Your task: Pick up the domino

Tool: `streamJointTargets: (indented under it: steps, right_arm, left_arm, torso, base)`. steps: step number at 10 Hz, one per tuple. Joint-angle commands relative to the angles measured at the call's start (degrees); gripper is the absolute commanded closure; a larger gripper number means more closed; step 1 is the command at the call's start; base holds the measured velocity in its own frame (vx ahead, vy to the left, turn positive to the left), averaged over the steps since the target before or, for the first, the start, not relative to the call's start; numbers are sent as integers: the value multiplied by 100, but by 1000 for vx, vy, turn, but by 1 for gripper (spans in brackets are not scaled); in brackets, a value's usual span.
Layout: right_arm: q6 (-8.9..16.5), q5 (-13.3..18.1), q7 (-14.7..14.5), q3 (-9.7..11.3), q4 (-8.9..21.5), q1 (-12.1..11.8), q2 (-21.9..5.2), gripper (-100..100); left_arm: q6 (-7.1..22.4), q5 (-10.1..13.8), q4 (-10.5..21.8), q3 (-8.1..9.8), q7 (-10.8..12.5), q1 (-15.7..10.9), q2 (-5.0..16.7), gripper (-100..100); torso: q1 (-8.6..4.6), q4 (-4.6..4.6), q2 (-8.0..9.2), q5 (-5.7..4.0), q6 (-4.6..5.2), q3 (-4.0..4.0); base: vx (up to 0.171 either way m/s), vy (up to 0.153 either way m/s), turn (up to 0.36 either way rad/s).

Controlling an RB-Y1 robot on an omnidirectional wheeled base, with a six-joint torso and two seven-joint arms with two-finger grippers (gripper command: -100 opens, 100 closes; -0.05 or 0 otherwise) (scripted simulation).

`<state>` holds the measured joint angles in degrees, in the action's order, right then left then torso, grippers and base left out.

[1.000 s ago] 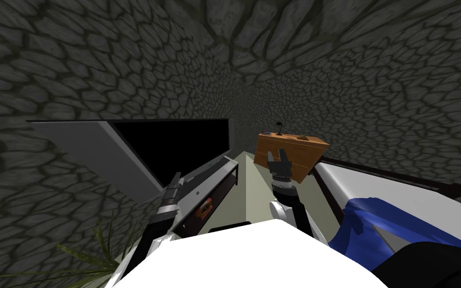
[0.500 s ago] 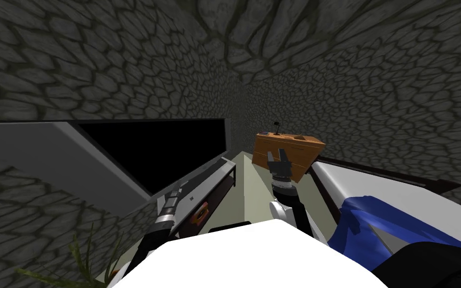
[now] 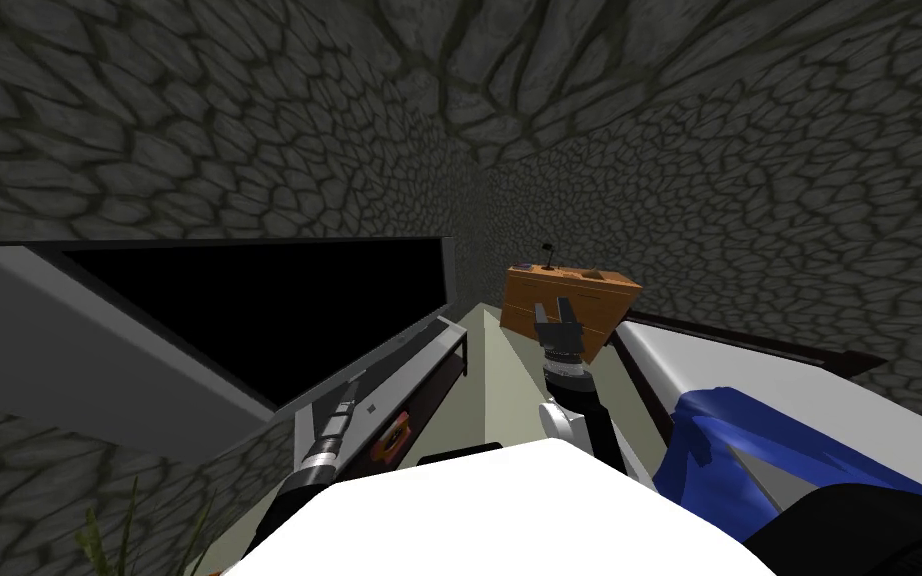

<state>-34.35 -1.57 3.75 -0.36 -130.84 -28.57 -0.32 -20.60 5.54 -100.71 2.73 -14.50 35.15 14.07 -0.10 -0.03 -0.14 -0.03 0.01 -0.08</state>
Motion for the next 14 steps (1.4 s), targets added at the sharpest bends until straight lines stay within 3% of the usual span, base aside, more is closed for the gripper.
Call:
streamJointTargets:
  steps: [1, 3, 4, 5, 7, 8, 11, 14]
  right_arm:
    - [0, 0, 0, 0, 0, 0, 0, 0]
    - [0, 0, 0, 0, 0, -1, 0, 0]
    - [0, 0, 0, 0, 0, 0, 0, 0]
    - [0, 0, 0, 0, 0, 0, 0, 0]
    - [0, 0, 0, 0, 0, 0, 0, 0]
    - [0, 0, 0, 0, 0, -1, 0, 0]
    - [0, 0, 0, 0, 0, -1, 0, 0]
    - [0, 0, 0, 0, 0, -1, 0, 0]
  left_arm:
    - [129, 113, 286, 36, -246, 126, 128, -100]
    - [129, 113, 354, 36, -246, 126, 128, -100]
    - [189, 190, 564, 58, -409, 199, 213, -100]
    - [189, 190, 616, 58, -409, 199, 213, -100]
    - [309, 349, 1083, 101, -739, 344, 372, -100]
    - [309, 349, 1127, 101, -739, 344, 372, -100]
    - [486, 587, 1845, 162, -1229, 557, 585, -100]
    - [543, 665, 2070, 181, -1387, 623, 651, -100]
  torso:
    - [0, 0, 0, 0, 0, 0]
    - [-8, -3, -14, -3, -2, -8]
    - [-2, -1, -2, -1, -2, -2]
    - [-4, -1, -3, -1, -1, -2]
    - [-10, -2, -12, -2, 0, -7]
    - [-19, -4, -18, -5, -1, -10]
    - [-12, -5, -26, -3, 0, -15]
    - [1, -4, -20, -2, 0, -12]
  base:
    - [92, -60, -123]
    - [61, -35, -12]
    - [55, -35, -87]
    - [61, -35, -46]
    - [94, -73, -138]
    - [94, -55, -19]
    - [133, -59, -124]
    - [92, -19, -62]
